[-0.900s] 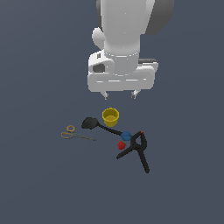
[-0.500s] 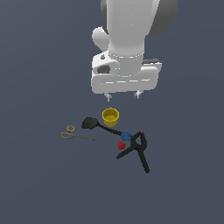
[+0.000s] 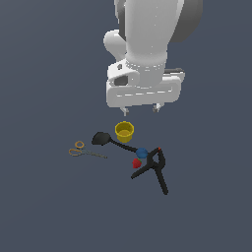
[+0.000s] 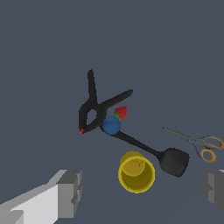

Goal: Pick up a designated object from a clutter of objects.

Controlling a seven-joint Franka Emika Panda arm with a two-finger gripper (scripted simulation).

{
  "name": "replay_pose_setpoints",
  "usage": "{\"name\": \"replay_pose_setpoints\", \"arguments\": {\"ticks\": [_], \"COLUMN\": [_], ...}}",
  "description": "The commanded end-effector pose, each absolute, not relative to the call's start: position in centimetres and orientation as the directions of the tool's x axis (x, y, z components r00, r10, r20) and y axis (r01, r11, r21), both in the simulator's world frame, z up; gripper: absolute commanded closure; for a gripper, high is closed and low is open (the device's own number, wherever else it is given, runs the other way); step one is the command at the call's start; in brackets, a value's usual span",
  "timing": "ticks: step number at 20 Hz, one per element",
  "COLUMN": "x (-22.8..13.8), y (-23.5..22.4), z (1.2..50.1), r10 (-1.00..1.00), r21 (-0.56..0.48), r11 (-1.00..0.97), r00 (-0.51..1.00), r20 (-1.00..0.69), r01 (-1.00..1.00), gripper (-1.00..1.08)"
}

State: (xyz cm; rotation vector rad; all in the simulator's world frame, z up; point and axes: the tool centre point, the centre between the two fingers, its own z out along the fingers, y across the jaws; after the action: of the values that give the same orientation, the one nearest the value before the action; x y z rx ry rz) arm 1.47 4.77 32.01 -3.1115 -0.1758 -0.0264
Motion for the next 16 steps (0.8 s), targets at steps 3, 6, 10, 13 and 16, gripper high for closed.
{"name": "replay_pose_setpoints", "arguments": {"ticks": [3,6,10,13,16], "x": [1.9,2.3,2.8,3.1,3.2], "y": [5.0,5.2,5.6,6.0,6.4], "z": [30.4,28.5,25.2,22.1,18.7], "r10": [0.117,0.122,0.132,0.142,0.154], "r21": [-0.021,-0.018,-0.012,-0.008,-0.005], "r11": [-0.993,-0.992,-0.991,-0.990,-0.988], "r00": [0.993,0.992,0.991,0.990,0.988], "r20": [0.016,0.015,0.012,0.009,0.007], "r01": [0.118,0.122,0.132,0.142,0.154], "gripper": [-0.92,-0.92,-0.92,-0.92,-0.92]}}
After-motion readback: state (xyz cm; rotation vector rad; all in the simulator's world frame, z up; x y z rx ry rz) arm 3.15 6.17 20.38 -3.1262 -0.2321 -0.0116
